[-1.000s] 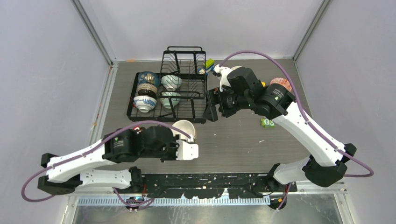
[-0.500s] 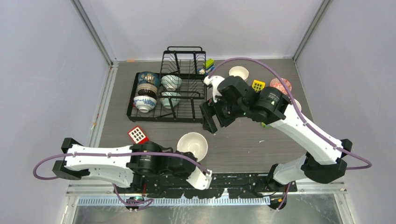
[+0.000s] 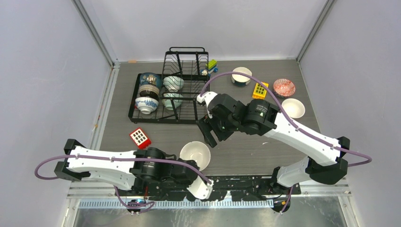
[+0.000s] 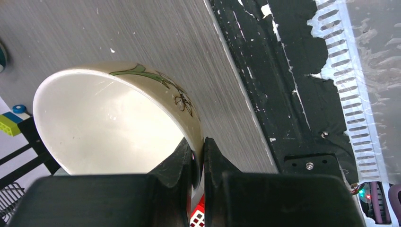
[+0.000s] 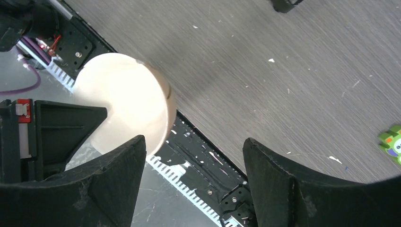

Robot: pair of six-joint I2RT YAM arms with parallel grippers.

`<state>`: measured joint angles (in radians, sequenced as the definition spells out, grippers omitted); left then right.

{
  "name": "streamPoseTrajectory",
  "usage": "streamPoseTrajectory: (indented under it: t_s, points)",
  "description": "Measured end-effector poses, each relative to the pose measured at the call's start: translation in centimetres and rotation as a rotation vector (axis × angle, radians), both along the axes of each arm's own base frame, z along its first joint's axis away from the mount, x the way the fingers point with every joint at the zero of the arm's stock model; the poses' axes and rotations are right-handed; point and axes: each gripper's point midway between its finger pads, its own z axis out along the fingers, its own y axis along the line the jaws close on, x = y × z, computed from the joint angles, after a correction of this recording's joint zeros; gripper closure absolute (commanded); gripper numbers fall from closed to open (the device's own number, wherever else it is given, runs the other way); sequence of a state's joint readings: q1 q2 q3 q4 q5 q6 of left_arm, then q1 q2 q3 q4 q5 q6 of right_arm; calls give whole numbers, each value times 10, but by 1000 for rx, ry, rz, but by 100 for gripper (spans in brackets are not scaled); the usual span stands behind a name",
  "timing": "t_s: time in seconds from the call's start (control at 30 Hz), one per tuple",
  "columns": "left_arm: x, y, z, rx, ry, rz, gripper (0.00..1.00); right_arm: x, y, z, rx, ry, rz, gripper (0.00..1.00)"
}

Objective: Unload the bowls from the dish rack
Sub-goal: Pick up the bowl from the dish rack.

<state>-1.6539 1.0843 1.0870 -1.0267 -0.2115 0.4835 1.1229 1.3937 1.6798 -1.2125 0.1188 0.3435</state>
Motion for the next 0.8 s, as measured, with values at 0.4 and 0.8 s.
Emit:
streamPoseTrajectory:
  t_s: [0.4,0.8]
  points:
    - [-9,-8,2,-30,41,-19,100,-16,14,-20,-8,14,25,37]
    - [-18,-11,7,-48,81,-42,100,-22,30,-31,-7,32,55,45]
